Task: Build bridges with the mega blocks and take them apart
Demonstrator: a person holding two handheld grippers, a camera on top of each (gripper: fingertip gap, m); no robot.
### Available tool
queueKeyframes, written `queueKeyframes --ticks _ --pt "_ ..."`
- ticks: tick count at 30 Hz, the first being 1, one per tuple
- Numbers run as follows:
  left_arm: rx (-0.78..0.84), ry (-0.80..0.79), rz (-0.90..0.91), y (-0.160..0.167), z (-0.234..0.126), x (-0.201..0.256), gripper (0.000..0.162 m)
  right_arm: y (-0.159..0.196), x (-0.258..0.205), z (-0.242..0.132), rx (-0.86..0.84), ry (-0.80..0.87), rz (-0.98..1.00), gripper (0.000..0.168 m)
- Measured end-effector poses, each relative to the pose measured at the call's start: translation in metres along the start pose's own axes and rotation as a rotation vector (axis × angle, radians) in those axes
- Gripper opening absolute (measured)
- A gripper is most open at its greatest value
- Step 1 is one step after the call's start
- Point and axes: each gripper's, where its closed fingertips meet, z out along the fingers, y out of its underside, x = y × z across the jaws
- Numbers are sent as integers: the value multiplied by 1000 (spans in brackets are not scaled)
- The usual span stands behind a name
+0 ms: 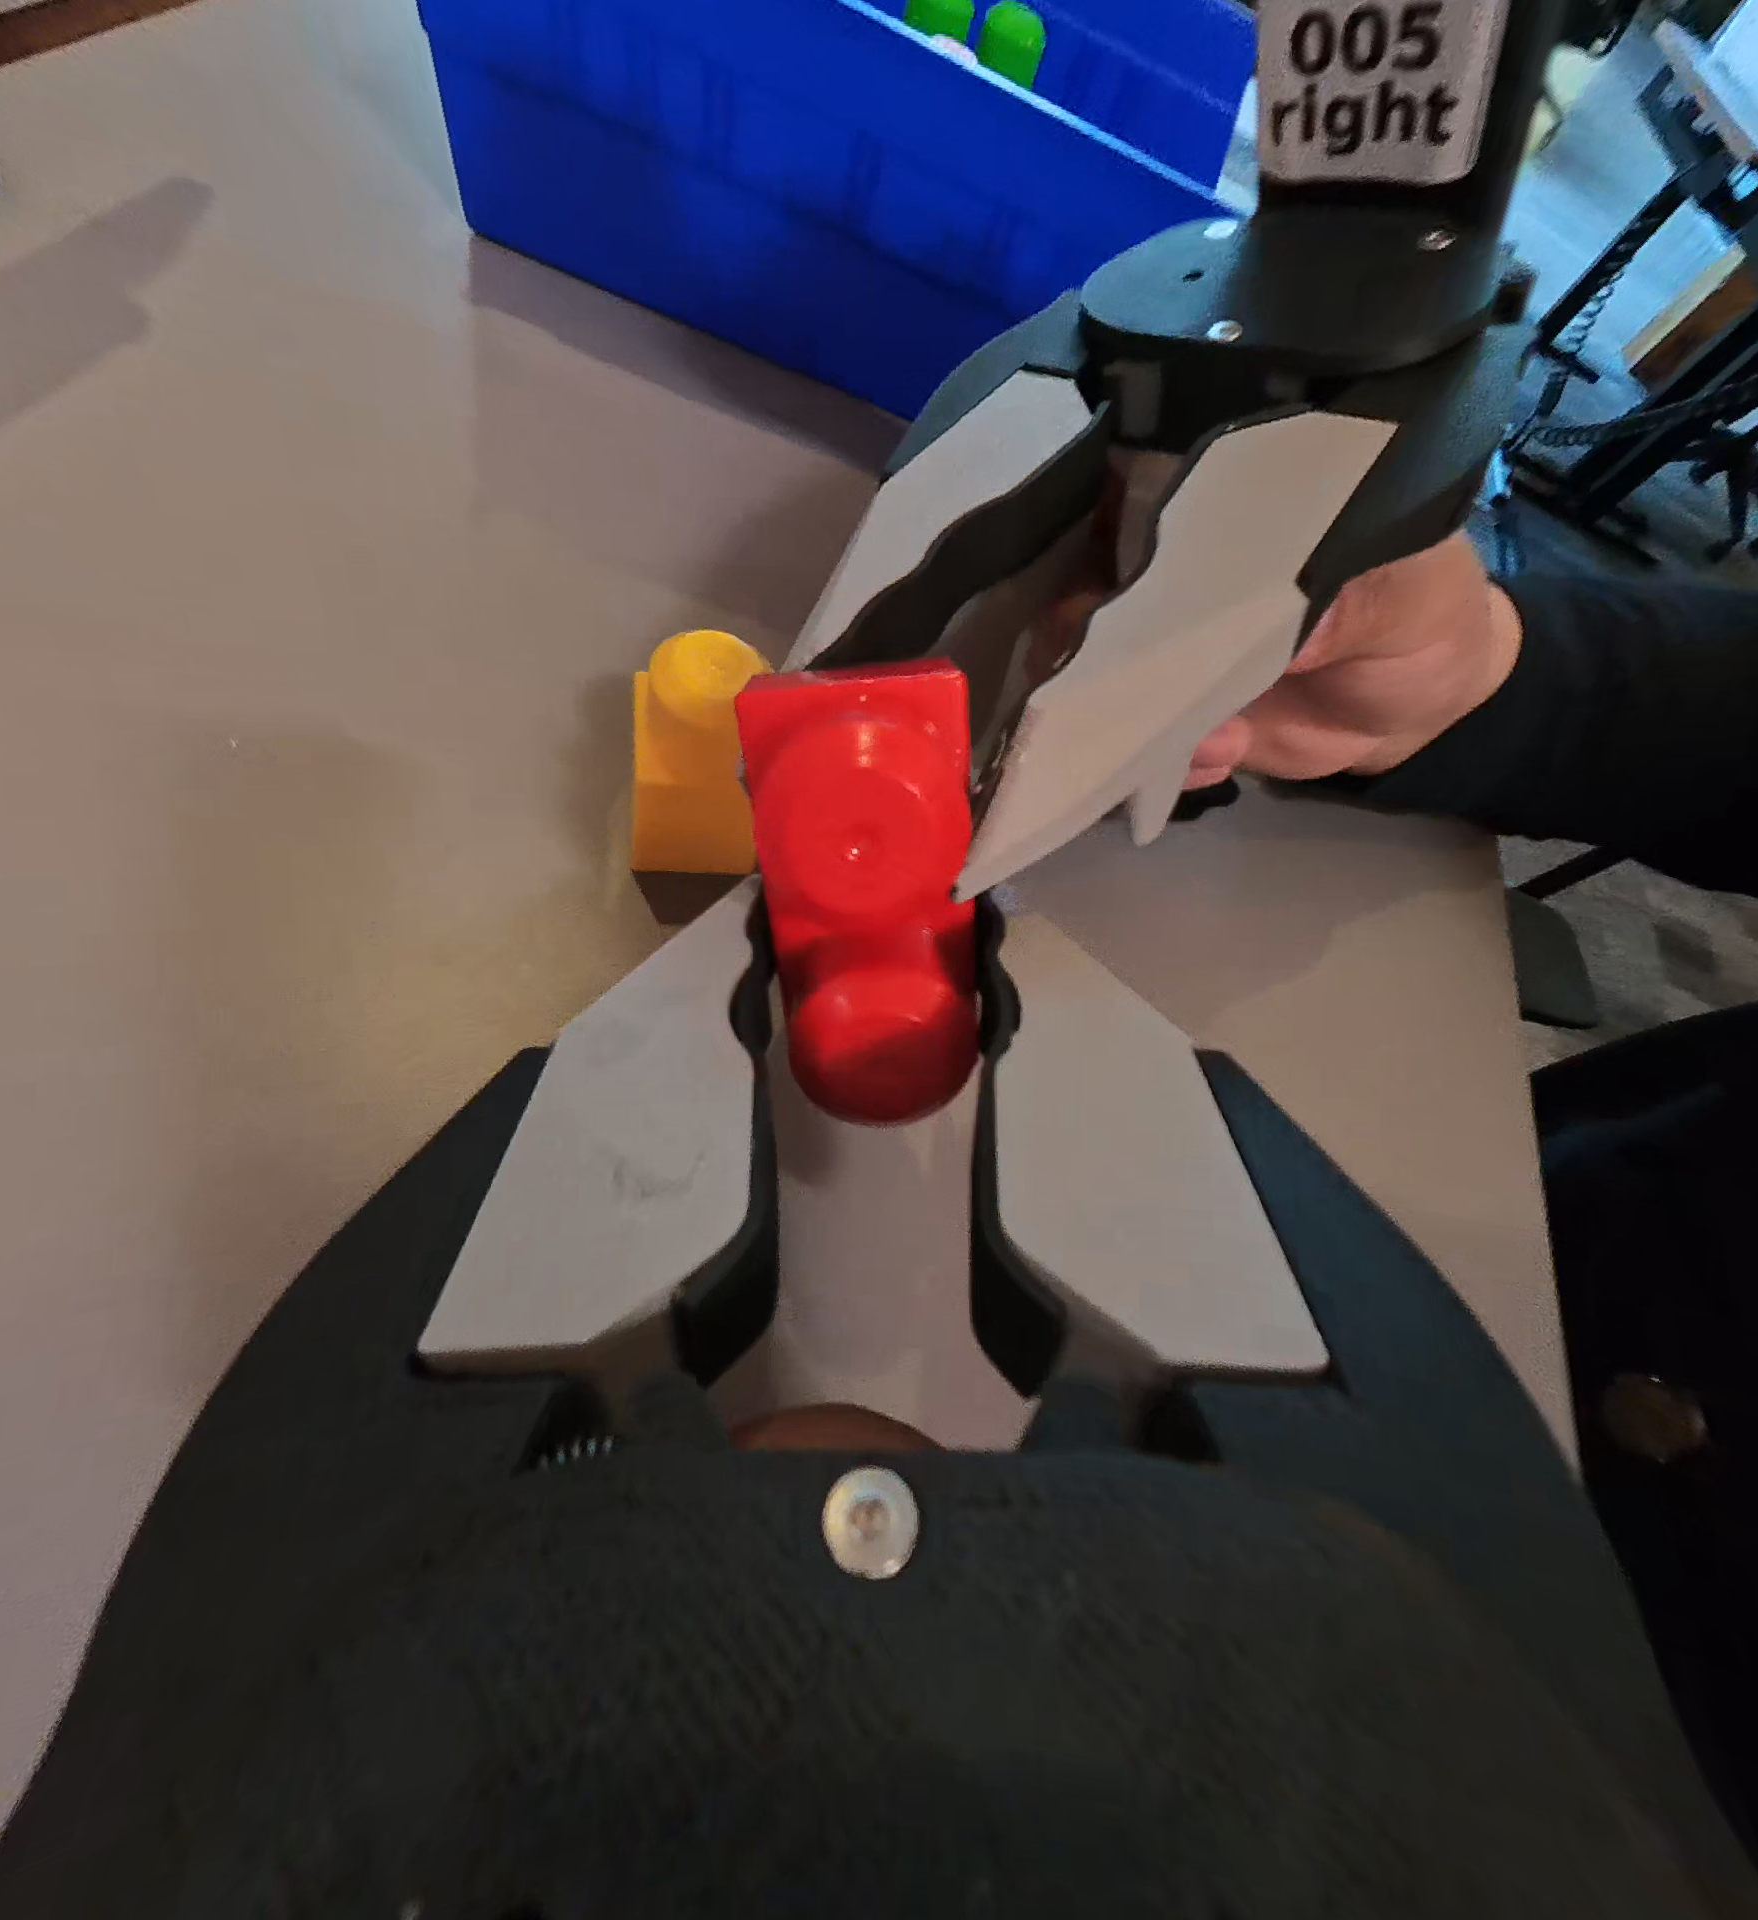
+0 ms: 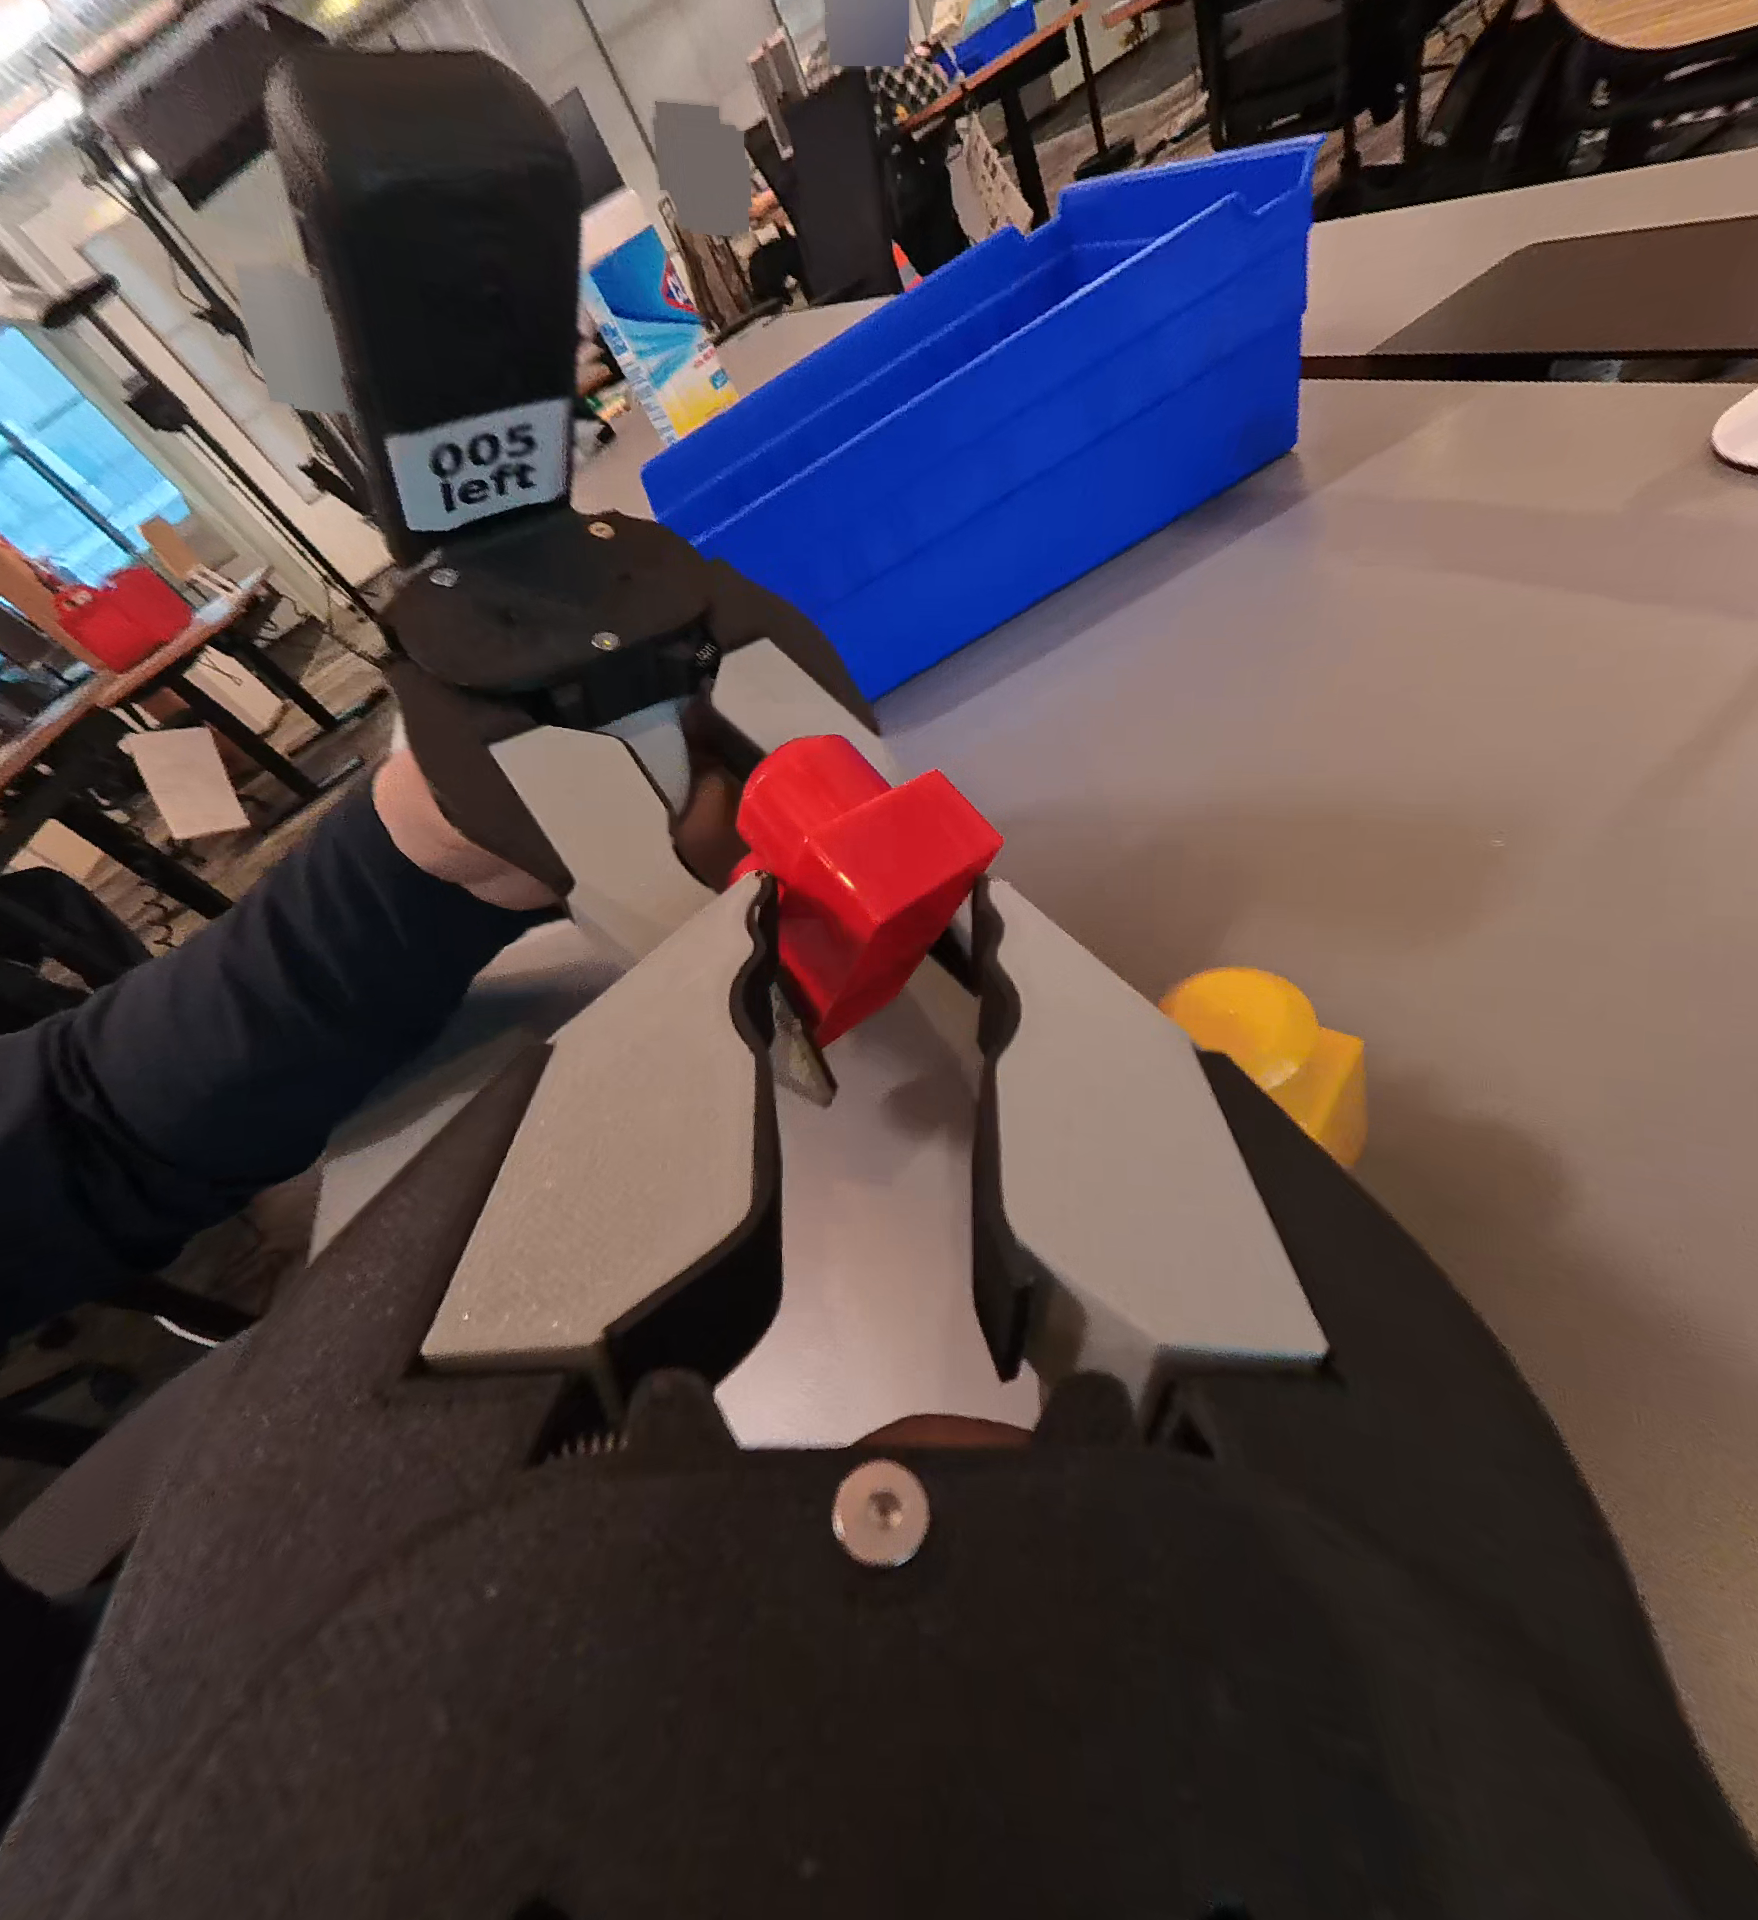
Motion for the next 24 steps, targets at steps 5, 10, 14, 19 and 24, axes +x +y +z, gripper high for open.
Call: queueKeyframes --ticks 5,10,14,19,24 --pt "16 -14 6 -2 -4 -2 35 -1 4 -2 -5 39 -36 34" --pt "36 -9 -18 -4 -6 -4 32 0 7 -2 -5 42 -24 34" --pt "33 -33 10 -5 -7 -6 32 0 7 -2 0 34 -15 34" --pt "37 -18 -4 -4 -7 -6 32 1 7 -1 -6 32 -12 35" --pt "33 -11 -18 -2 -5 -6 34 5 8 1 -24 31 -6 34"
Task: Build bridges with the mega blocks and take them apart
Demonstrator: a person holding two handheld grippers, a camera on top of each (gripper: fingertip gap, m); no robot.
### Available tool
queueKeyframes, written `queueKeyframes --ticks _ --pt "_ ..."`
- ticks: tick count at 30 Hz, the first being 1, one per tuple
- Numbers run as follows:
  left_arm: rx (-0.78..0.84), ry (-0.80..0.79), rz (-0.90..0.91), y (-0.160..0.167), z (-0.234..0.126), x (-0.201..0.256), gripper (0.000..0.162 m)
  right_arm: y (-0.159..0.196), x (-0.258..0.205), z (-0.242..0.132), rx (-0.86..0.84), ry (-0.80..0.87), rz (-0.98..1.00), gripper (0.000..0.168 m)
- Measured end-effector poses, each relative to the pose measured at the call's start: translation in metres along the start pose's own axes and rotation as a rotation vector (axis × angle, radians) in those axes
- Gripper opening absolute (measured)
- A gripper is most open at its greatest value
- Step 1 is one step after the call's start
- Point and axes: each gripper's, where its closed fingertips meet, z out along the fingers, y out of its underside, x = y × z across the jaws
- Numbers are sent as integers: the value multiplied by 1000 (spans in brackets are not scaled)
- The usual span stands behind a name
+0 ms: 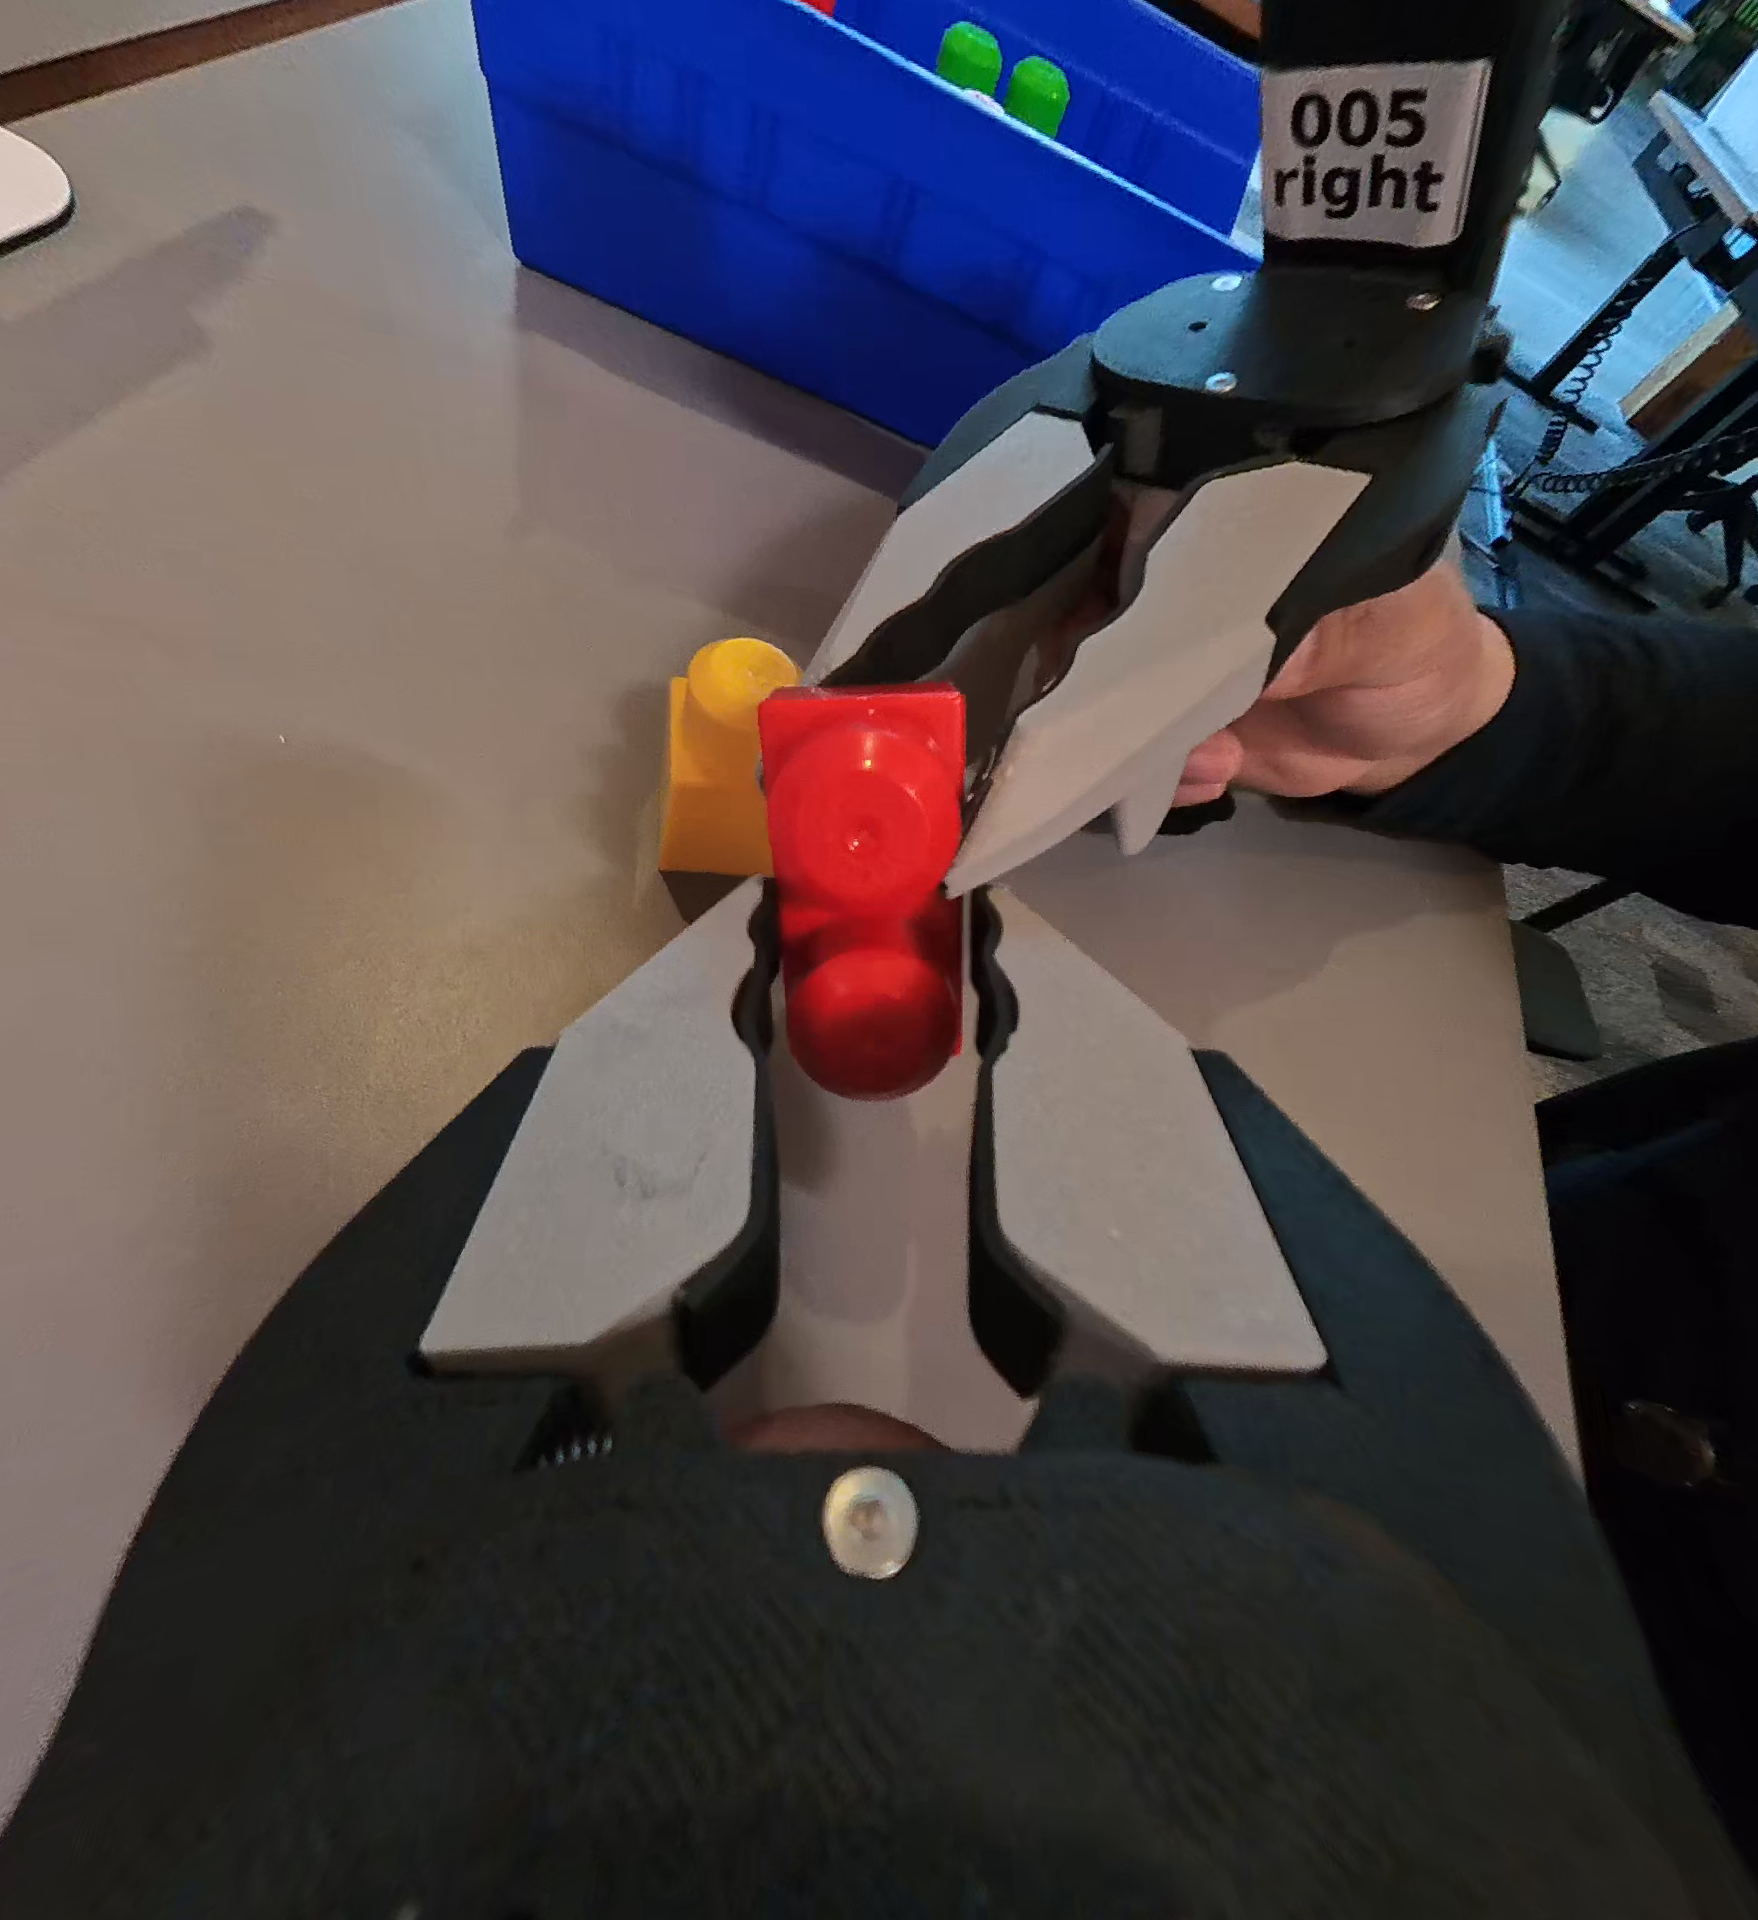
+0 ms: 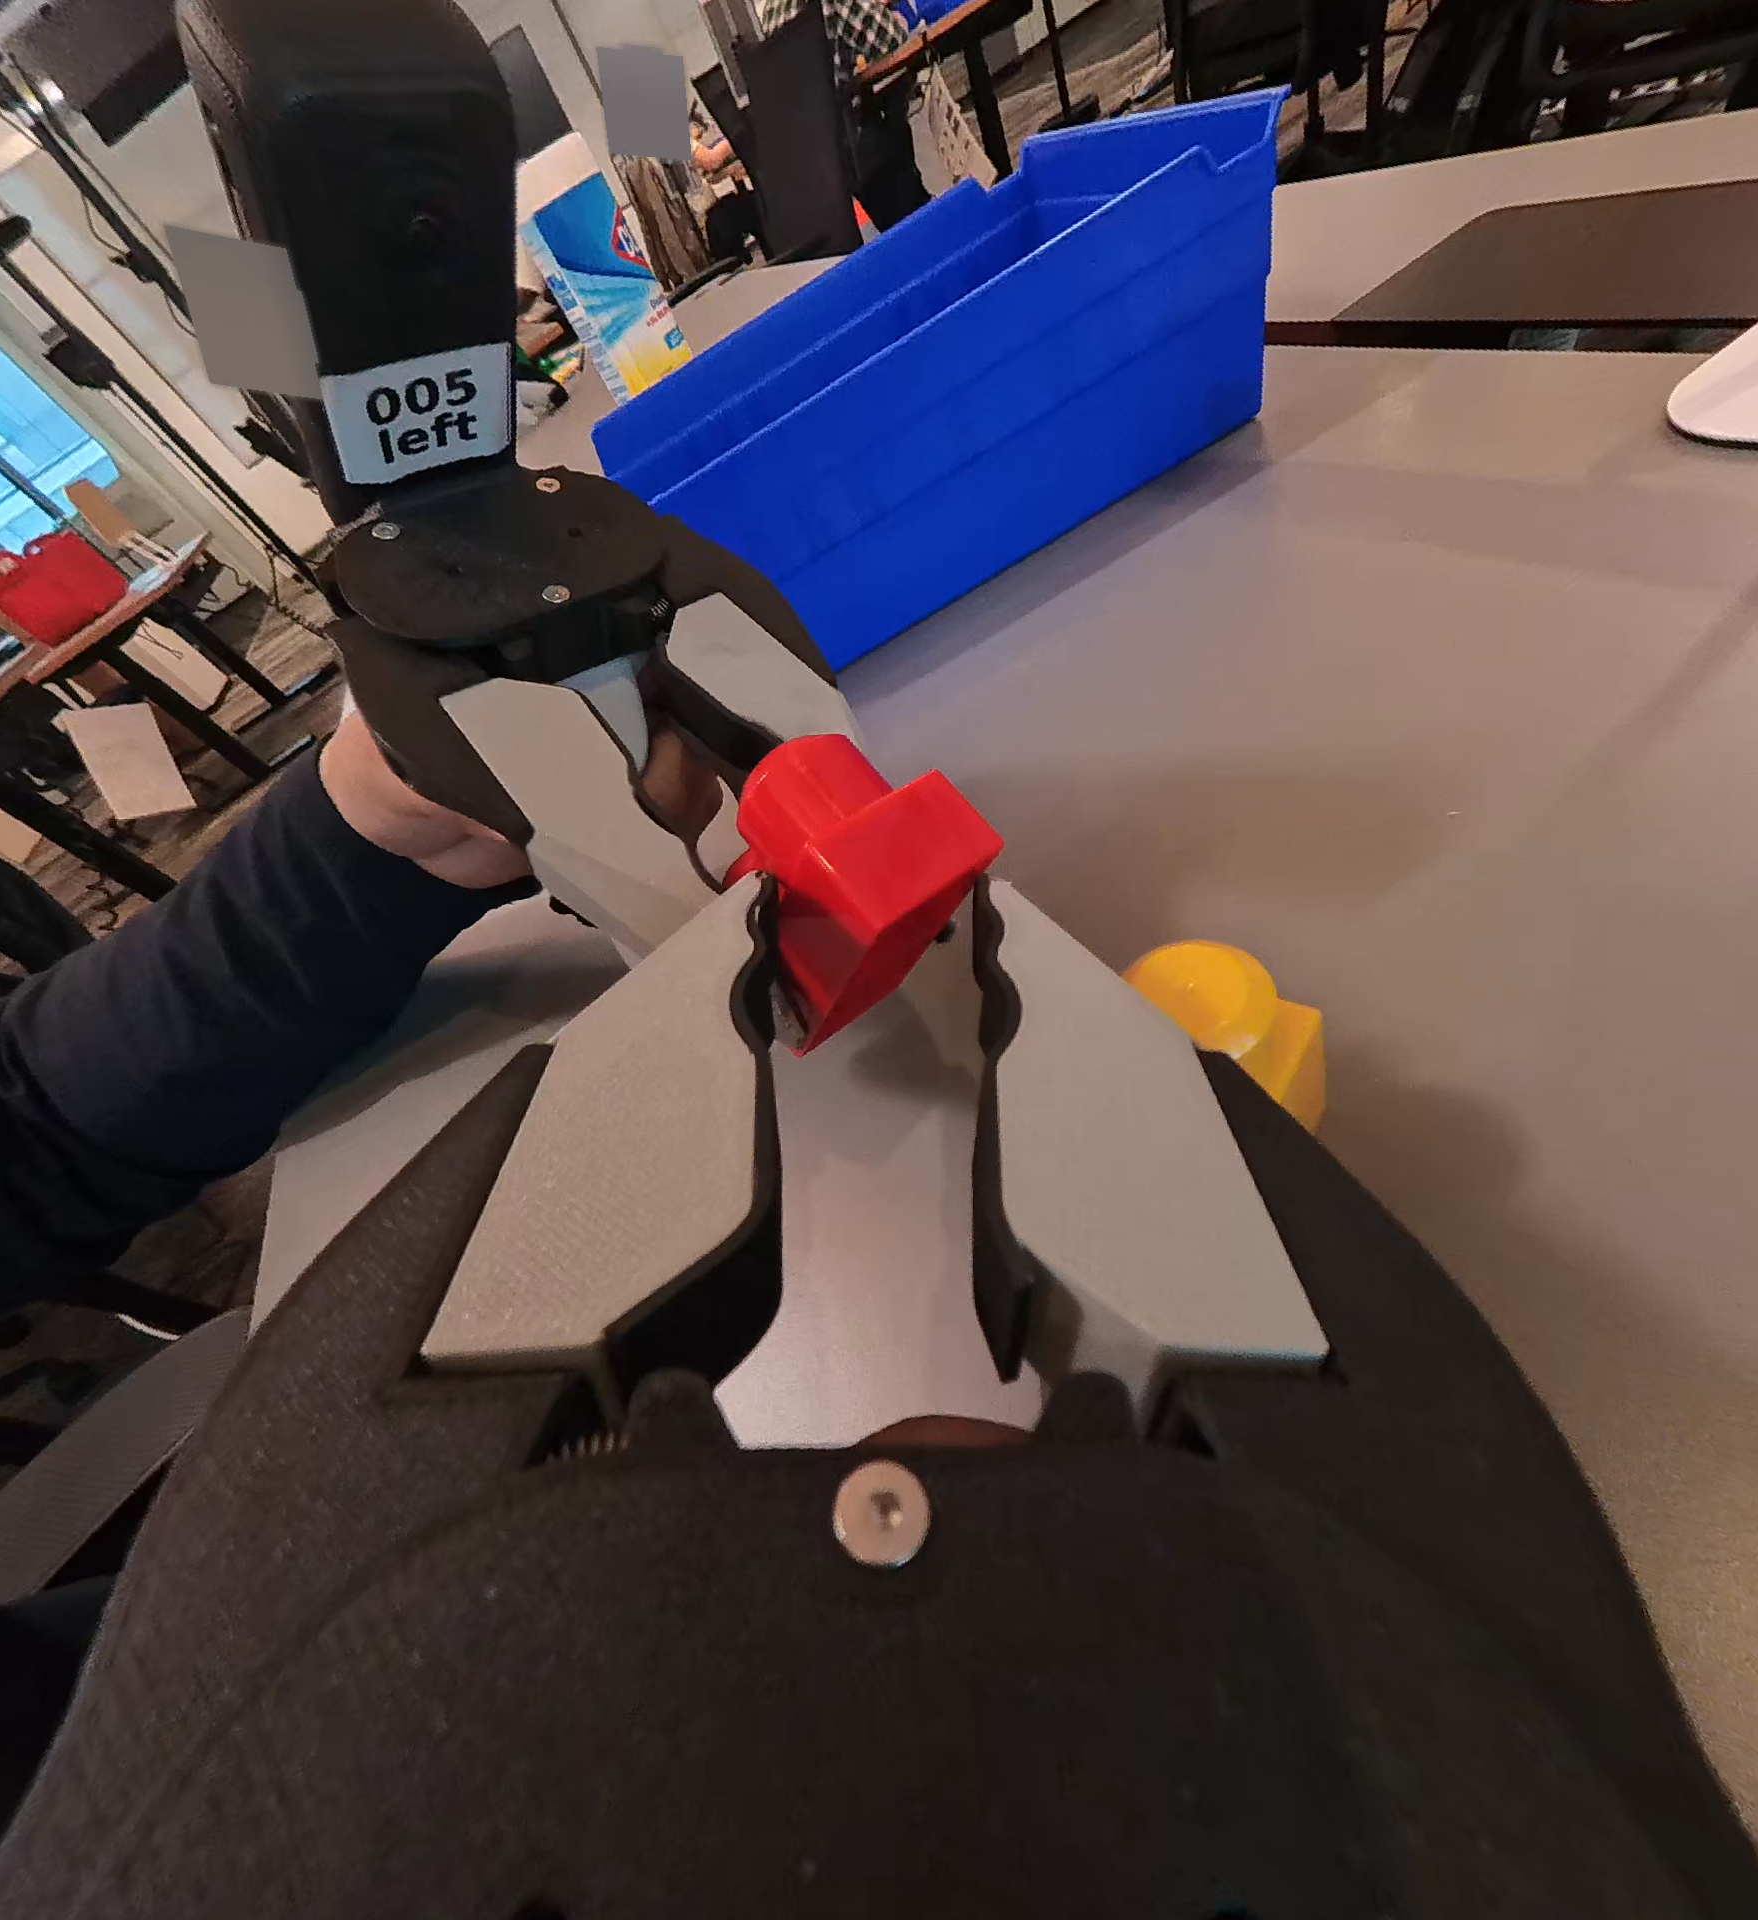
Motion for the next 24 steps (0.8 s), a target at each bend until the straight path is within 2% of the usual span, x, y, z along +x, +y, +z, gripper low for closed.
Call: queueKeyframes --ticks 12,14,17,20,22,24 --pt "12 -11 48 -5 -4 4 32 -6 -6 -4 26 -43 -8 36" --pt "48 15 14 -10 -9 5 32 -15 -5 -11 64 -36 -17 44" --pt "144 83 -52 -23 -21 5 32 -26 16 -27 104 72 -40 50" --pt "267 130 -124 -39 -36 0 32 -21 39 -37 55 191 -69 51" --pt "323 122 -173 -45 -47 -9 32 -17 45 -40 33 217 -69 52" --pt "364 68 -194 -48 -57 -22 32 -2 54 -39 -58 263 -61 54"
